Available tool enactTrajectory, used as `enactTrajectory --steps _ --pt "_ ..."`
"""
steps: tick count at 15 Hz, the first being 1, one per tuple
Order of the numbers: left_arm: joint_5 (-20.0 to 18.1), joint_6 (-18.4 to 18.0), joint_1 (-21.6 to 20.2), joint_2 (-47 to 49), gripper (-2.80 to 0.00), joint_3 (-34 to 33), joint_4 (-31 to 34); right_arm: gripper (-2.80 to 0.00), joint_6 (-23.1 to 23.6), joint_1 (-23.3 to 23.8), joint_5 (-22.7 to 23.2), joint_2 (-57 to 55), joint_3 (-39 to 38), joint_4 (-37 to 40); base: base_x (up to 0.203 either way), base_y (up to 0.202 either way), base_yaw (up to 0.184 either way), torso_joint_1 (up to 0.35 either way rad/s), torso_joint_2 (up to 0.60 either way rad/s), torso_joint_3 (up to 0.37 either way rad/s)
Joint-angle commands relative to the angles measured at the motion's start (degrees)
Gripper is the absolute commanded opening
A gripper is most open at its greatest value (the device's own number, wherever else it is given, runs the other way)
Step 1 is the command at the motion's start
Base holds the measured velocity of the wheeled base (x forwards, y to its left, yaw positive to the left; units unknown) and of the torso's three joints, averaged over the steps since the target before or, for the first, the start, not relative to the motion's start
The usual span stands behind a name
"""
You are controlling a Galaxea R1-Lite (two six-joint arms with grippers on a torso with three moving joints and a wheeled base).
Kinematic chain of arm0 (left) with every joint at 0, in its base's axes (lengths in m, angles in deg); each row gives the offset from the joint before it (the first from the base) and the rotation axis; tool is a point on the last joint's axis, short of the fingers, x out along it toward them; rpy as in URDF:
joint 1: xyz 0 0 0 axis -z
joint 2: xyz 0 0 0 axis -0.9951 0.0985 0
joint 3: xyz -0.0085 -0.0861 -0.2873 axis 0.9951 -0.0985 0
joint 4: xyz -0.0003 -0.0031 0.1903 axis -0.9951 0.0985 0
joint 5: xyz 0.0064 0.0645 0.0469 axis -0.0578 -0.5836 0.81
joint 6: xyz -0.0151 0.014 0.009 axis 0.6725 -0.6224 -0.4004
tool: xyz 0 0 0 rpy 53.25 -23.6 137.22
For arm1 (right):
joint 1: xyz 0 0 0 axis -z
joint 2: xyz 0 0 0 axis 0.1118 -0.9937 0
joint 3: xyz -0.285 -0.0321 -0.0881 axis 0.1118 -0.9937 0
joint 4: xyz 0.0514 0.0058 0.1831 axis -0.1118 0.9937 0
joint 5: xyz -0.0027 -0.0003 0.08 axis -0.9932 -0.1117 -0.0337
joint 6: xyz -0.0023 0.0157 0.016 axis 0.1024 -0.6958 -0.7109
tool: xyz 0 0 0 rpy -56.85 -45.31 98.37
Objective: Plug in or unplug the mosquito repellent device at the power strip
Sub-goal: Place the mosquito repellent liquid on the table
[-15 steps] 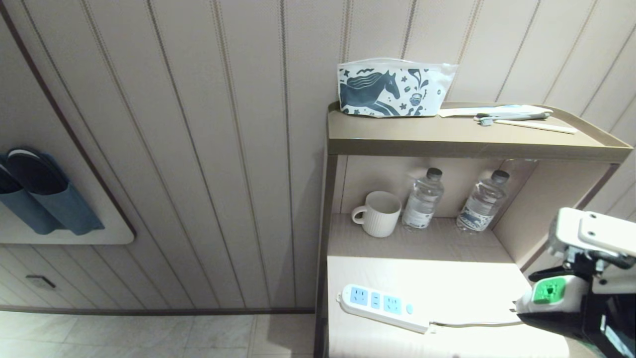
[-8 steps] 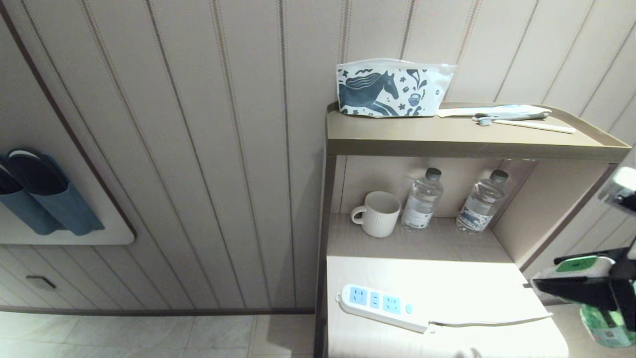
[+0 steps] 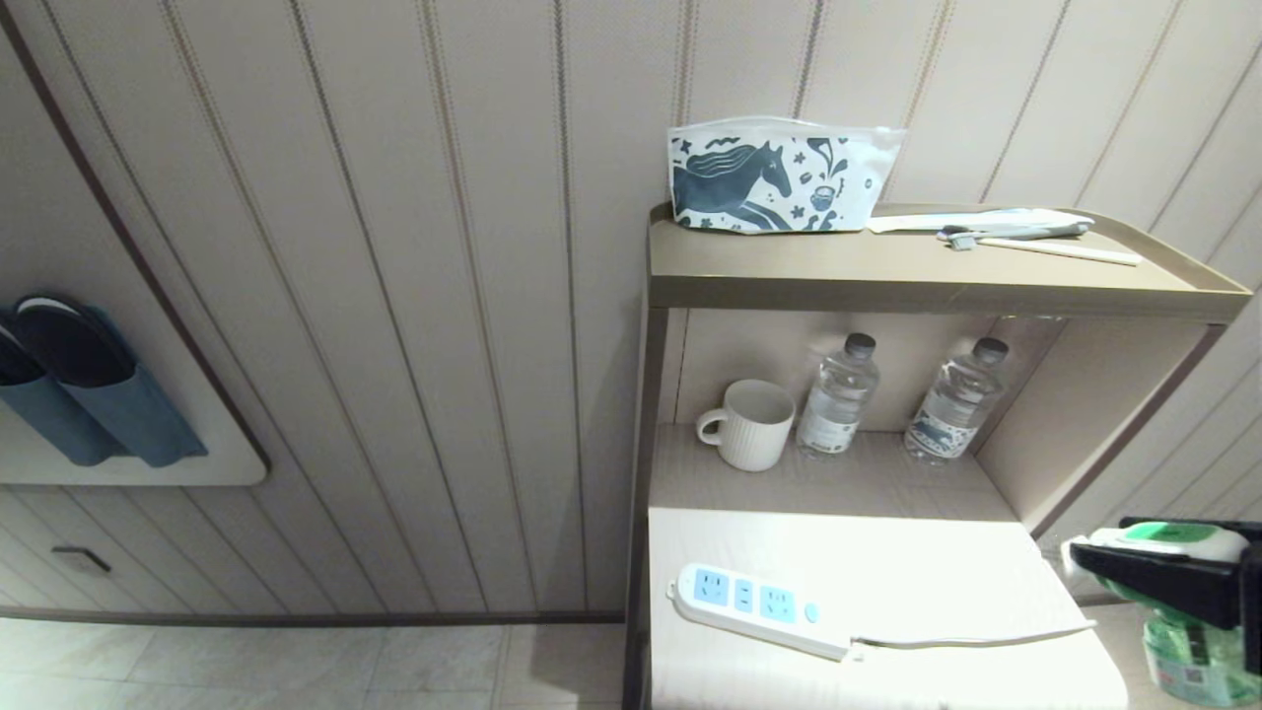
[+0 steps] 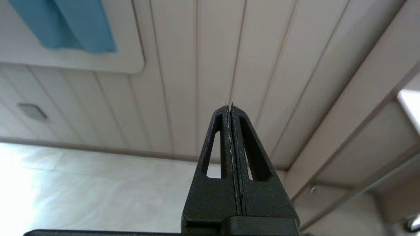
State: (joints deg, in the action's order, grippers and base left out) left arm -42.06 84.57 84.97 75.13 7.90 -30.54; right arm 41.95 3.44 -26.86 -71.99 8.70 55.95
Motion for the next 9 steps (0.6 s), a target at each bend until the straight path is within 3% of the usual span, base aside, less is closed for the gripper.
enactTrajectory --steps 1,3,6,9 --pt "-0.5 -2.7 -0.2 -1.6 -2.8 -0.6 -2.4 -2.8 -0.3 0.3 0.0 3.9 -2.5 -0.2 0.0 0.0 0.0 0.0 0.0 0.0" --pt "-6.4 -6.4 -0.2 -1.7 -2.8 -2.0 -0.6 -2.8 0.0 1.7 -0.2 6.1 -4.6 -0.3 0.0 0.0 0.0 0.0 0.0 0.0" --pt "-6.4 -6.8 -0.1 -1.7 -2.8 -1.7 1.2 -2.8 0.1 2.3 -0.8 8.9 -8.8 -5.9 0.0 0.0 0.0 0.0 0.0 0.0" --pt "-5.3 -3.6 -0.1 -1.7 -2.8 -2.2 -0.6 -2.8 0.4 3.9 -5.2 9.5 -17.1 -19.9 0.0 0.0 0.0 0.0 0.0 0.0"
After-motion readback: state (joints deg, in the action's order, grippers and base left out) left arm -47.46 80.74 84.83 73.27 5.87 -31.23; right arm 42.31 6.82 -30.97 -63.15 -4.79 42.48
